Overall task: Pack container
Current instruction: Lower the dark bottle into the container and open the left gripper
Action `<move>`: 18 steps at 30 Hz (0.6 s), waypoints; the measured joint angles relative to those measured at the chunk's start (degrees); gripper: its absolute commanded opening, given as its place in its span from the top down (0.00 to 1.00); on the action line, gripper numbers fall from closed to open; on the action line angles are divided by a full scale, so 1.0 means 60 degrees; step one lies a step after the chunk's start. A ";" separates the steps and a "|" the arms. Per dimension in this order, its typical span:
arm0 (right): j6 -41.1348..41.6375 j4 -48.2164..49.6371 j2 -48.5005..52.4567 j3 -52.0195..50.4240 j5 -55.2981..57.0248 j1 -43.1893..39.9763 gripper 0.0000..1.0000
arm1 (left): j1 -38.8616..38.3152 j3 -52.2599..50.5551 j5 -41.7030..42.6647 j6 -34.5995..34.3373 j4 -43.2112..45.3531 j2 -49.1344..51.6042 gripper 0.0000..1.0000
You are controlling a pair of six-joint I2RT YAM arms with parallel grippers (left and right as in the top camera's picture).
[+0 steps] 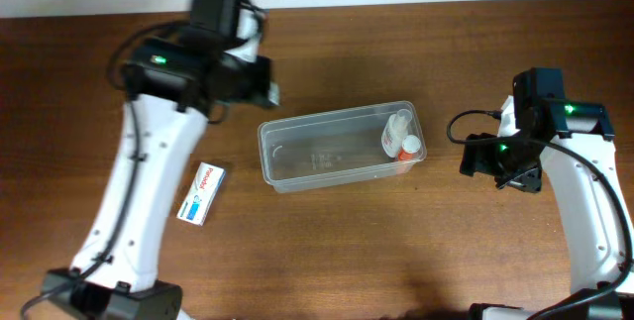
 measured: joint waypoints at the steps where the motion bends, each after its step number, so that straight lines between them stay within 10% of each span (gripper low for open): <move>1: -0.0007 0.0000 0.0000 0.0000 0.0000 0.0000 0.18 | -0.0379 -0.0022 0.0000 0.0036 0.0015 0.0160 1.00; 18: -0.0033 -0.0055 0.0000 0.0000 0.0000 0.0000 0.18 | -0.3235 -0.0138 0.0040 -0.2346 0.2208 0.4375 0.99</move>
